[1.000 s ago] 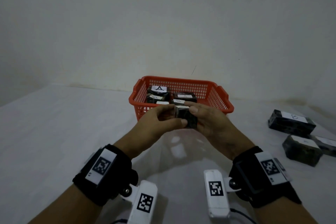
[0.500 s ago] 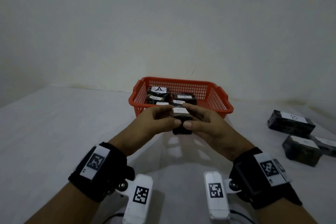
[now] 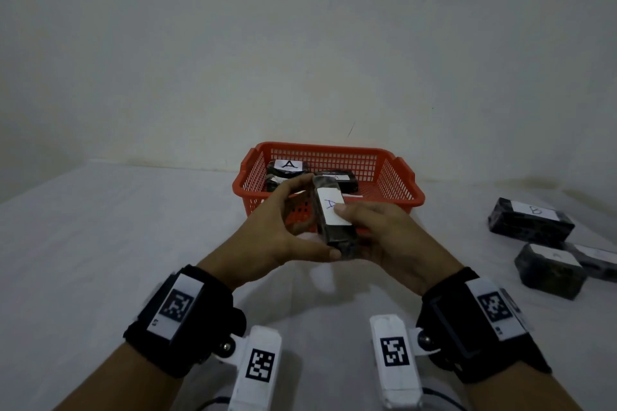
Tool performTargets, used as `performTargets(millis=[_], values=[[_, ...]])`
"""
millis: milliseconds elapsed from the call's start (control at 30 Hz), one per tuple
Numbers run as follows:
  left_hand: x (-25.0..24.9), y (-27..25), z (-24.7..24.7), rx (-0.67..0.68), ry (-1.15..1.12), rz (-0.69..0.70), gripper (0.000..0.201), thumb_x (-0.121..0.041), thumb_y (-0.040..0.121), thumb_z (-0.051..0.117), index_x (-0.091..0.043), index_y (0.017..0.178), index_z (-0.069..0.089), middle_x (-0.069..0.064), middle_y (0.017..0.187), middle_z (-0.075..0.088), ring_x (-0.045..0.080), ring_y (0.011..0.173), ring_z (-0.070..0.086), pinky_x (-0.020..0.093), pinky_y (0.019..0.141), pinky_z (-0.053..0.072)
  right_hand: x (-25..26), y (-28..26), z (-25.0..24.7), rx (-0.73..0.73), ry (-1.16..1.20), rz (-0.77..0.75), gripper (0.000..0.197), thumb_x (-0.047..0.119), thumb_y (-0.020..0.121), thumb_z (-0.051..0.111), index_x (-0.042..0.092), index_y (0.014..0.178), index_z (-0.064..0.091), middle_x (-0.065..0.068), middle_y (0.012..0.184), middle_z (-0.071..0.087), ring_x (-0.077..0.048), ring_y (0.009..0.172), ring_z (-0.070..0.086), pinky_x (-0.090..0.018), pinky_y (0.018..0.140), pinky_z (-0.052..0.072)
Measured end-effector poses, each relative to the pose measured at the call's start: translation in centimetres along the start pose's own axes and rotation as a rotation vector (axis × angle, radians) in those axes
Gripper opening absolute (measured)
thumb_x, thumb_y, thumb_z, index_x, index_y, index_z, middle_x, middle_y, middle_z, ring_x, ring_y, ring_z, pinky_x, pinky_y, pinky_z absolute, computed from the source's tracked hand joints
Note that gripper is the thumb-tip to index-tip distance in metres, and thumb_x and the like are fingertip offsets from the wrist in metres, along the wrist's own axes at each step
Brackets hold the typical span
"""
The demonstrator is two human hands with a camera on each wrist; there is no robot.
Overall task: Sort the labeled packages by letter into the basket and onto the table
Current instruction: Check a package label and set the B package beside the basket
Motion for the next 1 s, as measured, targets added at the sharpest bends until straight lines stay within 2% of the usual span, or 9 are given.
performTargets(millis=[167, 267, 400, 467, 567, 733, 867, 933, 1000], values=[[-0.8, 0.1, 0.5, -0.180, -0.034, 0.074, 0.064, -0.031, 0.080, 0.075, -0.035, 0.138, 0.049, -0.019, 0.123, 0.065, -0.002, 0.102, 0.070, 0.020, 0.076, 0.060, 0.0, 0.0, -0.2, -0.034, -0.062, -0.060, 0.038, 0.018, 0.095, 0.072, 0.018, 0.132, 0.066, -0.006, 0.112, 0.080, -0.025, 0.100, 0.078, -0.041, 0.084, 0.064], [-1.1, 0.1, 0.3, -0.324, -0.050, 0.155, 0.043, -0.016, 0.091, 0.070, -0.023, 0.132, 0.059, -0.006, 0.119, 0.072, 0.004, 0.097, 0.074, 0.020, 0.071, 0.060, 0.2, -0.1, 0.1, -0.040, -0.090, -0.105, 0.046, 0.014, 0.088, 0.079, 0.026, 0.131, 0.065, -0.005, 0.113, 0.079, -0.023, 0.103, 0.078, -0.046, 0.089, 0.064], [-1.3, -0.1, -0.5, -0.358, -0.004, 0.268, 0.044, -0.002, 0.085, 0.076, -0.019, 0.124, 0.065, -0.007, 0.118, 0.073, 0.010, 0.106, 0.072, 0.029, 0.082, 0.062, 0.4, 0.0, 0.7, -0.033, -0.083, -0.094, 0.040, 0.043, 0.085, 0.076, 0.034, 0.123, 0.070, -0.001, 0.119, 0.078, -0.021, 0.111, 0.075, -0.052, 0.104, 0.055], [-1.4, -0.2, -0.4, -0.313, -0.011, 0.286, 0.045, 0.002, 0.082, 0.076, -0.021, 0.119, 0.065, -0.008, 0.117, 0.072, 0.012, 0.110, 0.070, 0.034, 0.085, 0.063, 0.6, -0.2, 0.7, -0.035, -0.036, -0.043, 0.034, 0.057, 0.080, 0.068, 0.038, 0.107, 0.078, 0.000, 0.113, 0.080, -0.025, 0.112, 0.074, -0.053, 0.108, 0.052], [-1.6, -0.3, -0.1, -0.254, -0.040, 0.327, 0.045, 0.007, 0.081, 0.075, -0.018, 0.116, 0.064, -0.002, 0.118, 0.072, 0.018, 0.114, 0.069, 0.039, 0.088, 0.062, 0.8, -0.5, 0.7, 0.001, 0.008, -0.001, 0.021, 0.057, 0.081, 0.071, 0.041, 0.089, 0.081, -0.003, 0.107, 0.081, -0.030, 0.113, 0.073, -0.053, 0.110, 0.050], [-1.4, -0.5, 0.0, -0.176, 0.010, 0.381, 0.048, 0.007, 0.078, 0.078, -0.014, 0.118, 0.062, 0.003, 0.121, 0.071, 0.019, 0.118, 0.067, 0.033, 0.095, 0.058, 0.3, -0.7, 0.3, 0.046, 0.031, 0.004, 0.032, 0.049, 0.078, 0.071, 0.030, 0.103, 0.078, -0.006, 0.114, 0.080, -0.028, 0.115, 0.072, -0.051, 0.112, 0.048], [-1.0, -0.2, 0.3, -0.121, 0.035, 0.256, 0.055, -0.026, 0.086, 0.076, -0.029, 0.136, 0.053, -0.013, 0.135, 0.062, 0.006, 0.128, 0.058, 0.026, 0.101, 0.054, 0.1, -0.3, 0.4, 0.032, 0.011, -0.053, 0.036, 0.041, 0.082, 0.070, 0.021, 0.112, 0.076, -0.006, 0.116, 0.079, -0.025, 0.116, 0.071, -0.048, 0.112, 0.048], [-0.5, 0.0, 0.4, -0.091, 0.026, 0.101, 0.056, -0.051, 0.089, 0.064, -0.033, 0.140, 0.053, -0.013, 0.133, 0.064, 0.004, 0.123, 0.062, 0.035, 0.104, 0.053, 0.1, -0.3, 0.3, 0.070, 0.027, -0.082, 0.034, 0.034, 0.085, 0.073, 0.017, 0.115, 0.076, -0.008, 0.118, 0.078, -0.024, 0.118, 0.071, -0.041, 0.109, 0.051], [0.1, 0.2, 0.5, -0.038, -0.023, -0.014, 0.057, -0.060, 0.088, 0.059, -0.028, 0.135, 0.060, -0.006, 0.126, 0.070, 0.011, 0.117, 0.067, 0.044, 0.106, 0.051, 0.4, -0.3, 0.3, 0.096, 0.040, -0.101, 0.034, 0.031, 0.086, 0.077, 0.015, 0.116, 0.075, -0.009, 0.118, 0.078, -0.022, 0.117, 0.072, -0.034, 0.104, 0.054]])
Point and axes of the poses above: each hand's wrist, its own y-axis towards the middle knuckle, its own z-axis out of the palm, x = y × z, the point moved 3 cm from there along y, towards the middle knuckle
